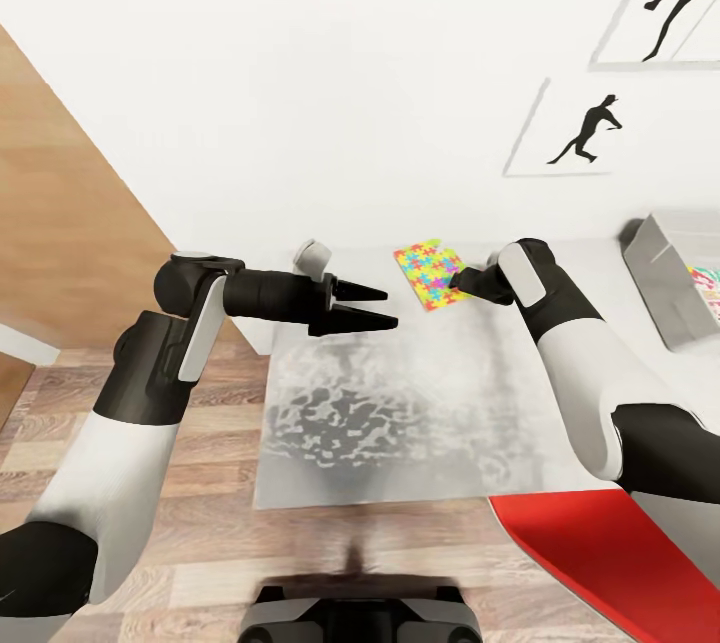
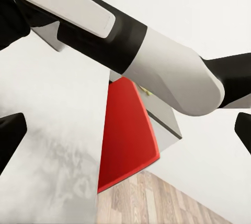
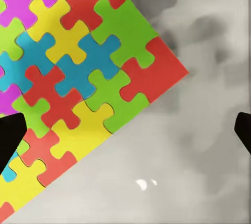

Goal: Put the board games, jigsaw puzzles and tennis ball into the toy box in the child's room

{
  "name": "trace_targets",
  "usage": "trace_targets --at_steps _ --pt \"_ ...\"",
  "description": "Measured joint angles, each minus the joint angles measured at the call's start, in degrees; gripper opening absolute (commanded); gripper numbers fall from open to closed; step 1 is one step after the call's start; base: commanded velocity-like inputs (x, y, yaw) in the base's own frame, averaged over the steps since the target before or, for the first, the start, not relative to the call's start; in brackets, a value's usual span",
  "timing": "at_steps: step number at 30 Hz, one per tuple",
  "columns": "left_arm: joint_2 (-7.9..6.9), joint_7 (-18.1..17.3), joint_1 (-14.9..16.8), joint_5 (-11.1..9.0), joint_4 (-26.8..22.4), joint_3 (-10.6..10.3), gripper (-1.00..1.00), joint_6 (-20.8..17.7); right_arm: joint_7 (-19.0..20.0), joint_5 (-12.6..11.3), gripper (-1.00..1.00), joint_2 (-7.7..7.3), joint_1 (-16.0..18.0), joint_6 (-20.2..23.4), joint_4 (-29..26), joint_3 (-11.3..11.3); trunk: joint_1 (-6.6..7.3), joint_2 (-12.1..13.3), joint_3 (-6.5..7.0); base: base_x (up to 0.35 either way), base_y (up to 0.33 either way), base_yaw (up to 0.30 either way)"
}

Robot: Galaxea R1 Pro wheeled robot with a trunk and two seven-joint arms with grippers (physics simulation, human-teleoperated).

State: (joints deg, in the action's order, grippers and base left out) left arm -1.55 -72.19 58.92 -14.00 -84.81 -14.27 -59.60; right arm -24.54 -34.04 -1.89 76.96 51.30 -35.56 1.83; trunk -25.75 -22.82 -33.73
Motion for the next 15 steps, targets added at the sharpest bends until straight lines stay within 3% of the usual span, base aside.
trace_targets --at_steps 15 --pt "0.0 0.1 0.0 0.1 0.0 0.0 1.0 0.0 0.0 0.0 1.0 0.0 0.0 0.0 0.0 0.0 0.0 0.0 0.0 0.005 -0.097 0.0"
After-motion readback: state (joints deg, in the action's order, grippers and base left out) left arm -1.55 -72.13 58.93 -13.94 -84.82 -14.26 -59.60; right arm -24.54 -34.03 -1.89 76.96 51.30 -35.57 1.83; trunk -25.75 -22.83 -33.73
